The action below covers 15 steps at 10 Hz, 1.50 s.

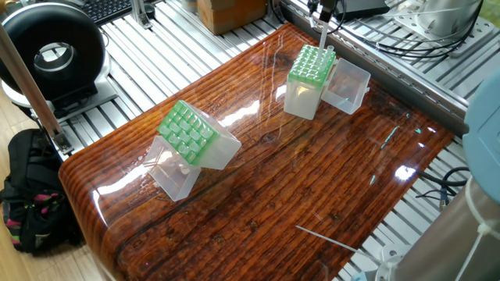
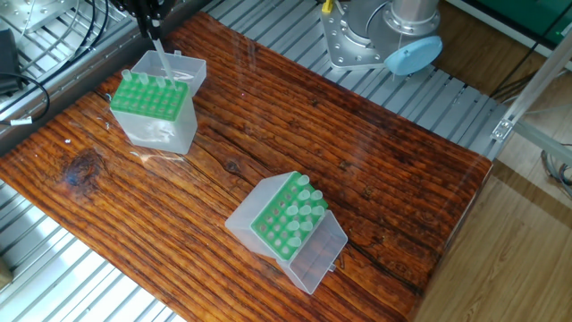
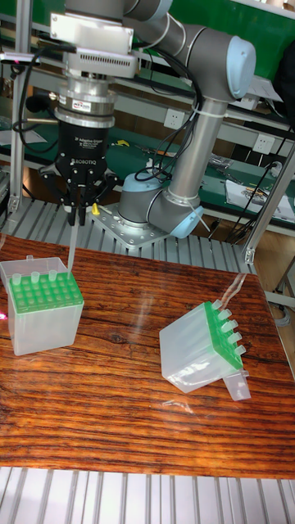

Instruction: Transfer all large pipette tips from one holder to another

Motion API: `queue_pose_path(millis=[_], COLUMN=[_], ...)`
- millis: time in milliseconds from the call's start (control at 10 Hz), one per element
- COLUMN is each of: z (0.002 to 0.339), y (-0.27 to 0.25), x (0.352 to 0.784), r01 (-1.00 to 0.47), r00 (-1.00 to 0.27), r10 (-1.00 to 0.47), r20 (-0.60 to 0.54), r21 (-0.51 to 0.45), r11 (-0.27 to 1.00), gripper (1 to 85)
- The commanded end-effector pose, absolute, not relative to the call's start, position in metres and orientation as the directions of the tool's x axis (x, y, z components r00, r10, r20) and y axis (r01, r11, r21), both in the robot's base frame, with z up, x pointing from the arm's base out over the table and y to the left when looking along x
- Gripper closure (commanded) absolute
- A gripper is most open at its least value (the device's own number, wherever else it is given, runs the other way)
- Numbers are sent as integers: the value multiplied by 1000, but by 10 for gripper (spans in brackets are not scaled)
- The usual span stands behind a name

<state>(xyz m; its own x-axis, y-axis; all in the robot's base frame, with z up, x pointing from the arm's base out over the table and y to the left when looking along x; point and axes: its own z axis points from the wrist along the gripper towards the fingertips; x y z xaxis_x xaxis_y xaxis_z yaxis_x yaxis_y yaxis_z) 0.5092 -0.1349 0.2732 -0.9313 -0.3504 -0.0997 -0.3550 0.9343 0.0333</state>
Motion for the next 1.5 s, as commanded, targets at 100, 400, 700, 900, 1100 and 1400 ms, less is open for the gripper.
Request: queue_pose_path(millis=[100, 400, 700, 900, 1100, 1400], z=[271, 271, 273, 274, 277, 280], y=[-129, -128, -131, -136, -138, -138], x=[511, 509, 507, 507, 505, 501], r01=[-350, -349, -350, -355, -356, -352], r00=[-933, -934, -934, -933, -933, -935], r10=[-344, -343, -345, -351, -353, -349], r20=[-106, -100, -92, -87, -78, -71], r21=[39, 45, 46, 36, 38, 41], r11=[936, 936, 936, 934, 934, 935], gripper=[717, 710, 710, 710, 710, 710])
